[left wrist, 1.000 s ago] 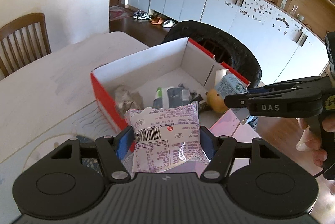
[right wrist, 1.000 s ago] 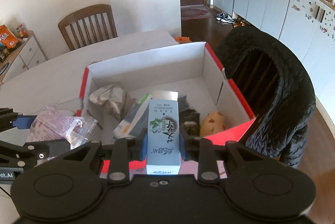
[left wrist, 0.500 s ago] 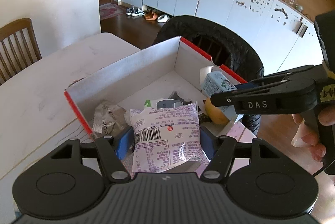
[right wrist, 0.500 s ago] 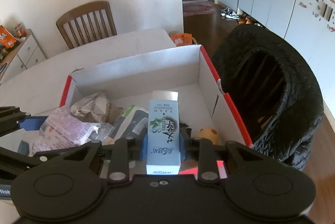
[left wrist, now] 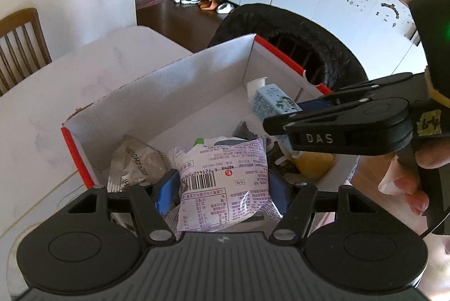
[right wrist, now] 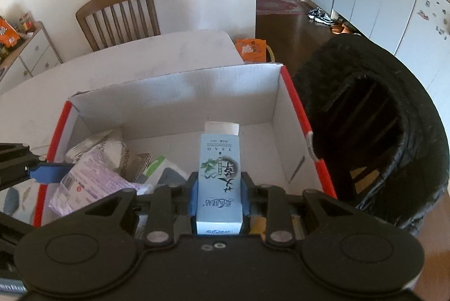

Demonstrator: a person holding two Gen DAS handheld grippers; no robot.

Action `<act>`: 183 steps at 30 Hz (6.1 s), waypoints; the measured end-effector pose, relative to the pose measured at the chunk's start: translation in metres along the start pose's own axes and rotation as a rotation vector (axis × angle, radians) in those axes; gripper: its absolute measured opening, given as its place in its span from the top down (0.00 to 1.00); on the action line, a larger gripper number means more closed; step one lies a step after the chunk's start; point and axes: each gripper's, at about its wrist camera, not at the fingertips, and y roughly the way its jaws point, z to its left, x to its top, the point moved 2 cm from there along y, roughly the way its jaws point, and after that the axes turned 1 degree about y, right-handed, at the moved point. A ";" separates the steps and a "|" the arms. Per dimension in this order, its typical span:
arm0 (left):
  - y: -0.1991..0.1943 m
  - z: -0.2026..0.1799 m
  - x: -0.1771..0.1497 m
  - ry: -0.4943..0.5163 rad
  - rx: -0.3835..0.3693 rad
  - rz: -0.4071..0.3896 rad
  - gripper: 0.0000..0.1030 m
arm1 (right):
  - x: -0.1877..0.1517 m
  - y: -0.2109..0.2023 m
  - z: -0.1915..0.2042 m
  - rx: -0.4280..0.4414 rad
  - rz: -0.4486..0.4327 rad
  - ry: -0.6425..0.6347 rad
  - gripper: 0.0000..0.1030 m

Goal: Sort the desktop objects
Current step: 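Carry the pink-white bag and milk carton over the red box, then lower and release the pink-white bag and milk carton into the red box, then move both grippers back toward the snack bag and white cable on the table, then grasp the white USB cable with the left gripper while the right grasps the snack bag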

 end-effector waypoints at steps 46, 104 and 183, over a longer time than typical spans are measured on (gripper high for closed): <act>0.018 0.004 -0.004 -0.070 -0.017 0.052 0.25 | 0.001 0.034 -0.004 -0.031 0.089 -0.034 0.46; -0.188 0.121 -0.139 -0.093 -0.111 -0.136 0.00 | -0.094 -0.106 0.163 0.105 -0.098 -0.120 0.24; -0.115 0.147 -0.287 0.279 -0.006 0.024 0.88 | -0.174 -0.075 0.262 0.057 0.005 -0.173 0.24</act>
